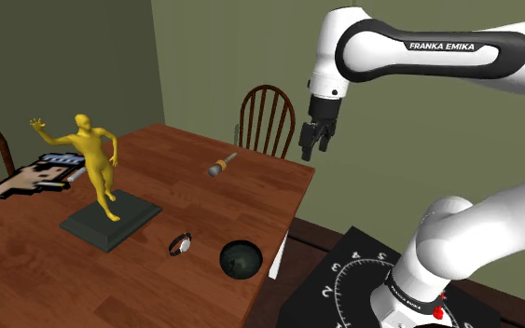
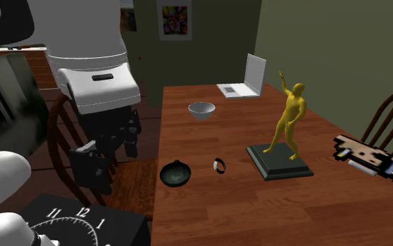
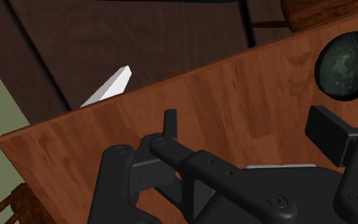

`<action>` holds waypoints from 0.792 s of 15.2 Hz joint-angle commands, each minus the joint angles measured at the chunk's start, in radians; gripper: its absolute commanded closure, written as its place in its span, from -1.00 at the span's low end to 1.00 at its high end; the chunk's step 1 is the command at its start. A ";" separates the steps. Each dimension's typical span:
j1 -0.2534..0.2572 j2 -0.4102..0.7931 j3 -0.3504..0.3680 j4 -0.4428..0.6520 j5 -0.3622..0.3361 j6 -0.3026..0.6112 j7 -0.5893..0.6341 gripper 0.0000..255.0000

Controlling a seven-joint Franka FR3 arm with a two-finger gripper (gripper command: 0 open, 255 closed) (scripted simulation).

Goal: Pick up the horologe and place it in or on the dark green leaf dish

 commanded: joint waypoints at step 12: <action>0.068 0.426 0.116 0.150 0.074 0.249 0.044 -1.00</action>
